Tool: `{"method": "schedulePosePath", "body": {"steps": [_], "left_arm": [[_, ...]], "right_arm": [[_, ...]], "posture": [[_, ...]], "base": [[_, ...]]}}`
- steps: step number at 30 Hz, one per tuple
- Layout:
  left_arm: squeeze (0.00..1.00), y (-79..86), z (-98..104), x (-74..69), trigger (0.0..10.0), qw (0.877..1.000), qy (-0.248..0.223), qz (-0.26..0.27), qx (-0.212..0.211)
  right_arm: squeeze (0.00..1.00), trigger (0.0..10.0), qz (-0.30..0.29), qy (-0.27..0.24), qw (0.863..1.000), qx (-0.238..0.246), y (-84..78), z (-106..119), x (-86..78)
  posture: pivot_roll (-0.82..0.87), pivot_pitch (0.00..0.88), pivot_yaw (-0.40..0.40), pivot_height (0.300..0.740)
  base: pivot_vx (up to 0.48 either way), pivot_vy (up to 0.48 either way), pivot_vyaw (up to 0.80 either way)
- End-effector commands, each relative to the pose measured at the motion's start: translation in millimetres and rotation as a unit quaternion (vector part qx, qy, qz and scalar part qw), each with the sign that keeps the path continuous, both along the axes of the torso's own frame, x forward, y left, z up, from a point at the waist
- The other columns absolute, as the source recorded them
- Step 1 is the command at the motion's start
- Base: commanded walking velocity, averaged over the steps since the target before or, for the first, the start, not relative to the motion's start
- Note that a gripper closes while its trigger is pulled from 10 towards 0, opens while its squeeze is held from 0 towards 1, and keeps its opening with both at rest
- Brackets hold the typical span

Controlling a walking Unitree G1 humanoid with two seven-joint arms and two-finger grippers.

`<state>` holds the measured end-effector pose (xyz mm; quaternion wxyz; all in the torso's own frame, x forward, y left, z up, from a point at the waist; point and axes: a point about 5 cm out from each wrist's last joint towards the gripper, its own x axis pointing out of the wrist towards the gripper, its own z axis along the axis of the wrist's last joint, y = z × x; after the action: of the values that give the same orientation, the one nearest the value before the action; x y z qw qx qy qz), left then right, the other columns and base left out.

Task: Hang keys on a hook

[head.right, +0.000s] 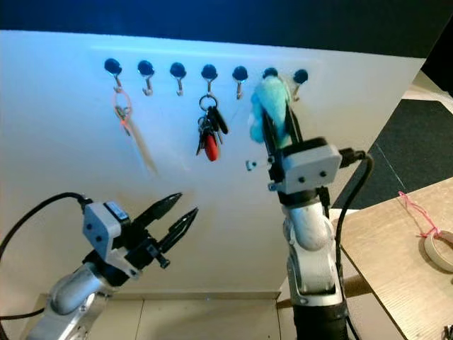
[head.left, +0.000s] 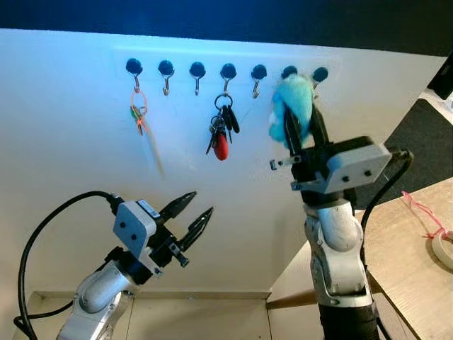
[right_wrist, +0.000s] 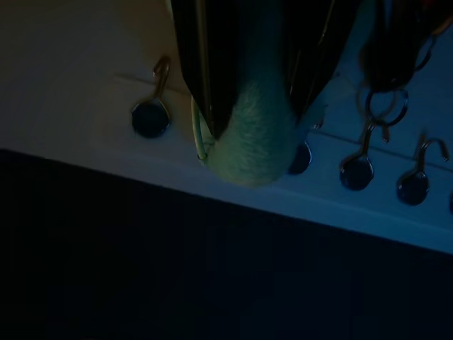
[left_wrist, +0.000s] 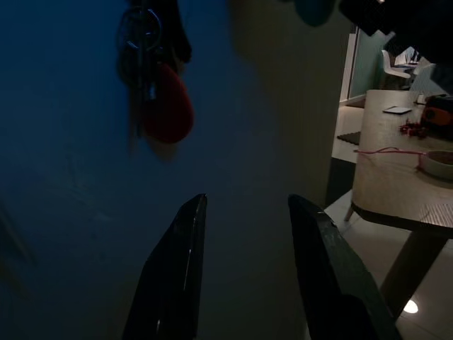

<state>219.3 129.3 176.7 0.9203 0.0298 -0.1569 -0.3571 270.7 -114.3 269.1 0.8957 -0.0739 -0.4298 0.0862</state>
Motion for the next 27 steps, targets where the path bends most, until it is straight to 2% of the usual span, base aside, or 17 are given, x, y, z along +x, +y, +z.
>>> {"method": "schedulePosePath", "body": {"steps": [1, 7, 15, 27], "left_arm": [[0.00, -5.4, 1, -3.6, 10.0, 1.000, 0.003, -0.013, -0.005], [0.00, -7.7, 1, -3.6, 10.0, 1.000, 0.008, -0.016, -0.004], [0.00, -6.9, 3, -2.1, 10.0, 1.000, 0.012, -0.012, -0.003], [0.00, -6.5, 5, -2.2, 10.0, 1.000, 0.011, -0.009, -0.002]], "right_arm": [[0.00, 10.0, -0.008, -0.008, 1.000, 0.002, -3.5, 5, -1.8], [0.00, 10.0, -0.011, 0.000, 1.000, -0.004, -4.5, 6, 0.8], [0.00, 10.0, 0.011, 0.034, 0.998, -0.061, 8.6, 0, 4.8], [0.00, 10.0, 0.034, 0.055, 0.993, -0.095, 16.8, -10, 2.1]], "posture": [[0.07, 0.104, -0.075, 0.740], [0.06, 0.105, -0.075, 0.740], [0.07, 0.106, -0.078, 0.740], [0.07, 0.101, -0.086, 0.740]], "base": [[0.000, 0.000, 0.00], [0.000, 0.000, 0.00], [0.000, 0.000, 0.00], [0.000, 0.000, 0.00]]}}
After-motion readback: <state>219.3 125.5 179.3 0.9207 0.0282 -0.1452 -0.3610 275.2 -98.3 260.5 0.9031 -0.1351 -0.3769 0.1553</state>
